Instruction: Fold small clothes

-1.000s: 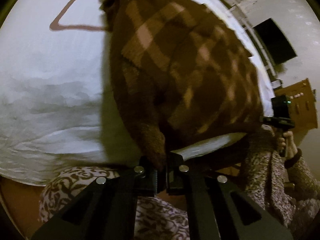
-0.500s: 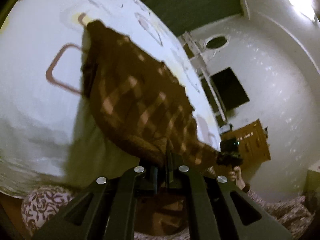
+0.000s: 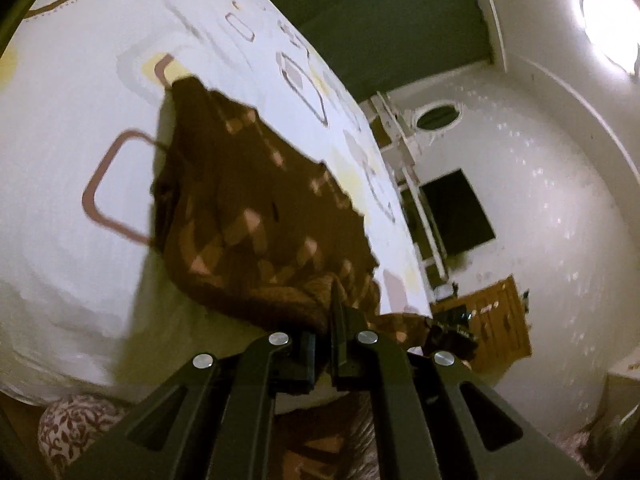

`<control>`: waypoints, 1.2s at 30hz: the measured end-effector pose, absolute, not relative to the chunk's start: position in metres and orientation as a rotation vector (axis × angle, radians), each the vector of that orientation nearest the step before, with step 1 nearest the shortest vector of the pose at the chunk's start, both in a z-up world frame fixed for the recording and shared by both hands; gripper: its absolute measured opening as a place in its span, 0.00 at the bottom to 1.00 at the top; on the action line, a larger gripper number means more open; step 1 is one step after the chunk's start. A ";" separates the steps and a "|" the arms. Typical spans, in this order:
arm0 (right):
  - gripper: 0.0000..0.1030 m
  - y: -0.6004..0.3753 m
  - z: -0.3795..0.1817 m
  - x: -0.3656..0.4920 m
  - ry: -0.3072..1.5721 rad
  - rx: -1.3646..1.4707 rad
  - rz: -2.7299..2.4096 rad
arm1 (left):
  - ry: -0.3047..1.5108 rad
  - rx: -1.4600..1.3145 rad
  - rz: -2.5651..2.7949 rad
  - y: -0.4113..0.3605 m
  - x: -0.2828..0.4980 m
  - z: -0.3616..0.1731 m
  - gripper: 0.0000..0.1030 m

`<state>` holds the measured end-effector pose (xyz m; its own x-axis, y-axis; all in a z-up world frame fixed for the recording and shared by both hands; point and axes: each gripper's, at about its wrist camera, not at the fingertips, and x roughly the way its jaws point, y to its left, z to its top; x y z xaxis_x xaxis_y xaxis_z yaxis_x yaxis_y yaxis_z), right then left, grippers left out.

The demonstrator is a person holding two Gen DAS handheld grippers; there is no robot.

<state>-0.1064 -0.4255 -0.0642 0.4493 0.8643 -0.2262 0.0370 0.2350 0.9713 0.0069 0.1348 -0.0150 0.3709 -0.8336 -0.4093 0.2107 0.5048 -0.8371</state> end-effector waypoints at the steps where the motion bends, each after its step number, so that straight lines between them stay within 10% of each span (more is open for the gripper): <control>1: 0.02 -0.426 -0.060 -0.101 0.934 1.221 0.714 | 0.945 -0.802 -0.755 0.137 0.012 -0.010 0.04; 36: 0.07 -0.454 -0.164 0.132 0.856 1.555 0.347 | 1.134 -1.235 -0.368 0.150 0.224 -0.106 0.06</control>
<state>0.1325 -0.4537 -0.1641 0.6775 0.6894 -0.2565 0.3165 0.0415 0.9477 0.2240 0.1499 -0.1055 0.4476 -0.7565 -0.4767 -0.3319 0.3545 -0.8742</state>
